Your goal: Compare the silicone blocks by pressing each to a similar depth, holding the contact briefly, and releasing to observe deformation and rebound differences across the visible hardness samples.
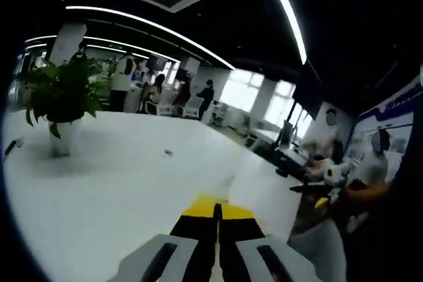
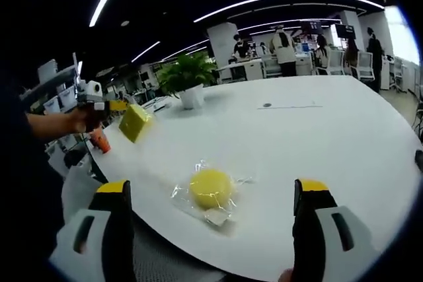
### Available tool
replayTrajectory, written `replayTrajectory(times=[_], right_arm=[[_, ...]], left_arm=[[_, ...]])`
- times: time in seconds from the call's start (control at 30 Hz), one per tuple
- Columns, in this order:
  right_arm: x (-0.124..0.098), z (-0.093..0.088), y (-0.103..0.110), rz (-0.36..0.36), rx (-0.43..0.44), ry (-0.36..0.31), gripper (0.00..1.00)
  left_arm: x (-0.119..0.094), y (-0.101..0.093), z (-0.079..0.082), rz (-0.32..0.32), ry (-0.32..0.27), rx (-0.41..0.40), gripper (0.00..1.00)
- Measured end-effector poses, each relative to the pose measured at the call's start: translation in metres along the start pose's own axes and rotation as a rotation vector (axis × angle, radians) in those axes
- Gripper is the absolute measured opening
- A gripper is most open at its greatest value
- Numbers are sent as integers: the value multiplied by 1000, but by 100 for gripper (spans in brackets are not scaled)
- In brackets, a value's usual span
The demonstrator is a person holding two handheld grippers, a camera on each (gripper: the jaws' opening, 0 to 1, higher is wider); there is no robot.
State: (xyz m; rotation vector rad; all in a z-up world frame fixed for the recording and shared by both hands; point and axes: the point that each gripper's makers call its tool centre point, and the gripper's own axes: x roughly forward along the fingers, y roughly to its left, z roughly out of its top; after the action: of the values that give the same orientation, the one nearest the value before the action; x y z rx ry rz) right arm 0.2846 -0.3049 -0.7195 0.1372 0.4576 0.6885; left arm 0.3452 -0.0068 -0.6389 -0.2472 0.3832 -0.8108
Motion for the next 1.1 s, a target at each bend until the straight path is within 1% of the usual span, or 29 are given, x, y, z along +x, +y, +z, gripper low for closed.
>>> replayTrajectory(times=[0.1, 0.13, 0.2, 0.27, 0.37, 0.47, 0.5, 0.53, 0.63, 0.8, 0.87, 1.0, 1.1], right_arm=[[5, 7, 12, 40, -24, 1, 96], [7, 10, 14, 48, -35, -1, 96], [10, 16, 19, 63, -52, -8, 96], [13, 26, 27, 91, -63, -22, 96], [17, 35, 36, 122, -78, -26, 96], [22, 44, 43, 151, -87, -43, 96], [23, 46, 44, 155, -86, -47, 96], [25, 49, 46, 161, -84, -56, 96], [30, 53, 49, 169, -84, -63, 96], [36, 64, 62, 200, -89, -84, 96], [41, 67, 68, 218, -115, -78, 96], [52, 72, 85, 278, -133, -65, 96], [60, 76, 100, 326, -141, -64, 96]], left_arm=[[-3, -8, 19, -20, -22, 13, 0], [-3, -10, 23, -25, -27, 17, 0], [-4, -17, 37, -38, -34, 30, 0], [-4, -22, 45, -50, -39, 37, 0], [-5, -32, 61, -77, -63, 47, 0], [-7, -38, 68, -89, -82, 66, 0], [-7, -42, 73, -107, -108, 70, 0], [-8, -42, 73, -105, -107, 60, 0], [-8, -46, 74, -110, -103, 72, 0], [-10, -61, 78, -148, -103, 83, 0], [-10, -66, 77, -160, -99, 91, 0], [-10, -78, 77, -191, -94, 95, 0], [-9, -90, 81, -219, -95, 106, 0]])
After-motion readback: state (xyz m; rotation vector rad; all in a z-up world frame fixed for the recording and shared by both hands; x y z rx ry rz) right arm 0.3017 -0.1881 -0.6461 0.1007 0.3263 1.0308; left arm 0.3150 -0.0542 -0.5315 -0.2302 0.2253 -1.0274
